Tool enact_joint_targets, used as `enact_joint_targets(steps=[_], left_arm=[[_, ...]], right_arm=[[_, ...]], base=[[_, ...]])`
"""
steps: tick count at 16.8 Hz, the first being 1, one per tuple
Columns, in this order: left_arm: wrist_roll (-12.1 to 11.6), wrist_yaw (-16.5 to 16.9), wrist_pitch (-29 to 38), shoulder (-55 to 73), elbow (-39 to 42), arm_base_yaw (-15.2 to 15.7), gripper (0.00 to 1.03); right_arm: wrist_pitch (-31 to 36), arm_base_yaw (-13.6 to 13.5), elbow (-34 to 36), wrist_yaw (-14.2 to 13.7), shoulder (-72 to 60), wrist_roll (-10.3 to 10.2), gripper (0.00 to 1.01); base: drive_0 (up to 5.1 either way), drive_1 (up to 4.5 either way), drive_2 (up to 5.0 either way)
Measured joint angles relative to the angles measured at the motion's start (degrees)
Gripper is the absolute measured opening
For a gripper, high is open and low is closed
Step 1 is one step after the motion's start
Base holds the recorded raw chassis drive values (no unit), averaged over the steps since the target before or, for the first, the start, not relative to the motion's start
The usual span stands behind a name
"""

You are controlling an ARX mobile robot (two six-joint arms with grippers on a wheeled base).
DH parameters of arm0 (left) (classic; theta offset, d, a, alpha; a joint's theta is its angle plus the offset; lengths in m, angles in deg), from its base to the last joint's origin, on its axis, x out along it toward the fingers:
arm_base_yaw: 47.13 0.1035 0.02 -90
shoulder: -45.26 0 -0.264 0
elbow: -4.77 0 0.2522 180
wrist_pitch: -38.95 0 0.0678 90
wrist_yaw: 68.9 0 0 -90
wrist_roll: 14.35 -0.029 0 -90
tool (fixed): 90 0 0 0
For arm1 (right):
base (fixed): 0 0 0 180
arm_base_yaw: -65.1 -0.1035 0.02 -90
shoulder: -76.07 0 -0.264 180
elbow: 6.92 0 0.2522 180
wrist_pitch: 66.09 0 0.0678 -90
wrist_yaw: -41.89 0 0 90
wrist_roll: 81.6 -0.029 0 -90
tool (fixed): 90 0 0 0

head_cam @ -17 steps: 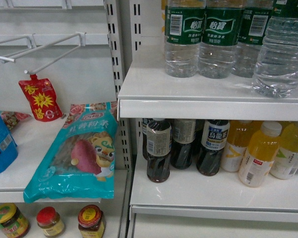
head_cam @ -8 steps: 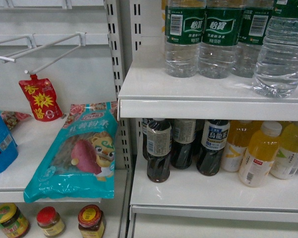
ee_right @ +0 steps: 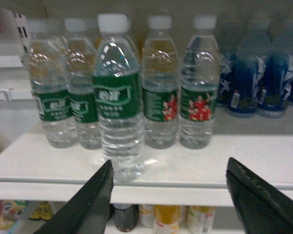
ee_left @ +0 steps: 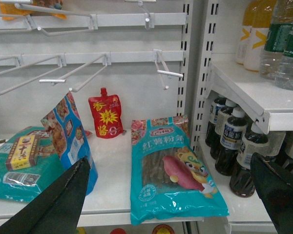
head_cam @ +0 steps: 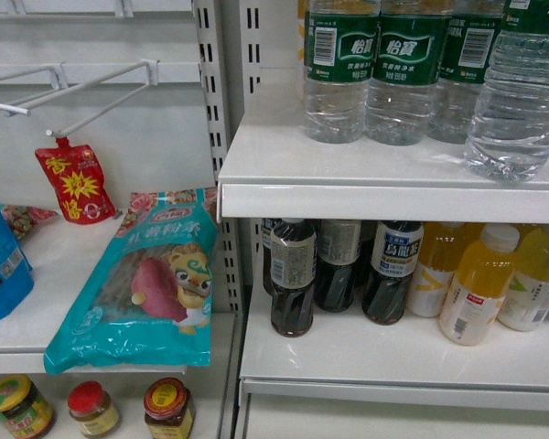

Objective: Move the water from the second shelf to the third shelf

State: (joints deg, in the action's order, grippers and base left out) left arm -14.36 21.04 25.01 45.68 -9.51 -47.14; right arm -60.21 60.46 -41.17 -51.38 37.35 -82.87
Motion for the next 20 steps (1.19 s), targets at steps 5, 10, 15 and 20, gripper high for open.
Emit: enact_joint_targets(steps=[5,10,15,20], left_arm=[[0.02,0.00,0.00,0.00,0.00,0.00,0.98],[0.02,0.02,0.00,0.00,0.00,0.00,0.98],[0.02,0.02,0.00,0.00,0.00,0.00,0.98],[0.02,0.02,0.00,0.00,0.00,0.00,0.98]], right_arm=[[2.43,4.66,11.63,3.28,7.72,0.92,0.12],[-0.66,4.66,16.22,3.26,15.34,1.09,0.02],[-5.16,4.66,18.29,3.26,22.05,1.09,0.02],[-8.31,4.66,19.78,3.26,27.50,1.14,0.02]], base=[[0.0,0.00,0.0],[0.0,0.00,0.0],[0.0,0.00,0.0],[0.0,0.00,0.0]])
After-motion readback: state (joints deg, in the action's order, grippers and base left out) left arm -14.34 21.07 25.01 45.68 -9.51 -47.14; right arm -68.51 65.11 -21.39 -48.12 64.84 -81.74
